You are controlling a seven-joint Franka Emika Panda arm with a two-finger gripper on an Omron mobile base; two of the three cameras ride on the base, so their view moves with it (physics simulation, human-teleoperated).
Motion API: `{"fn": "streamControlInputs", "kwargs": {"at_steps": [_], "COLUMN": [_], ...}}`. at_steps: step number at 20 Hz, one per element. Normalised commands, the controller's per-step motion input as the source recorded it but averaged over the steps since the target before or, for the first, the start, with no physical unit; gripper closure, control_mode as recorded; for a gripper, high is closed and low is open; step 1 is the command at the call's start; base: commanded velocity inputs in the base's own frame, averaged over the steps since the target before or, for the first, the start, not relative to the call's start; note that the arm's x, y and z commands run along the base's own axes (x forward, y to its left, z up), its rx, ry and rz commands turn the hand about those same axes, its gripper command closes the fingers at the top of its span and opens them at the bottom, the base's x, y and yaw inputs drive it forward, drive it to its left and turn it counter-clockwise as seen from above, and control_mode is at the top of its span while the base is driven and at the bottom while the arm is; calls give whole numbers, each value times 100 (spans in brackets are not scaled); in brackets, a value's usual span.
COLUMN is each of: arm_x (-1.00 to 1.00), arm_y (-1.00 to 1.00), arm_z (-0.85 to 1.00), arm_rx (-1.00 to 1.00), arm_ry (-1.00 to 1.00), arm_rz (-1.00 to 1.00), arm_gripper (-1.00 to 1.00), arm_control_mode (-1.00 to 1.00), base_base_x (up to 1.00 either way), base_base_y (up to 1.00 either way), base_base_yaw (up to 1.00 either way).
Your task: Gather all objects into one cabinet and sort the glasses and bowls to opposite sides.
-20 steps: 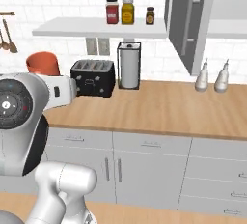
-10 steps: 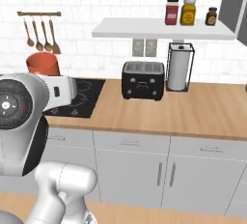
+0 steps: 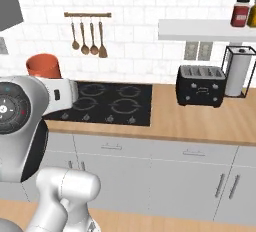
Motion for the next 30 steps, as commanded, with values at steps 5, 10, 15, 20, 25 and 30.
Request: {"fn": "streamControlInputs", "kwargs": {"at_steps": [5, 10, 15, 20, 25, 30], "arm_x": [0, 0, 0, 0, 0, 0], "arm_y": [0, 0, 0, 0, 0, 0], "arm_z": [0, 0, 0, 0, 0, 0], "arm_rx": [0, 0, 0, 0, 0, 0], "arm_ry": [0, 0, 0, 0, 0, 0], "arm_rz": [0, 0, 0, 0, 0, 0], "arm_gripper": [100, 100, 100, 100, 100, 100], "arm_control_mode": [100, 100, 100, 100, 100, 100], "base_base_x": [-30, -99, -42, 0, 0, 0], "base_base_y": [35, 8, 70, 100, 100, 97], "base_base_yaw": [0, 0, 0, 0, -1, -2]}}
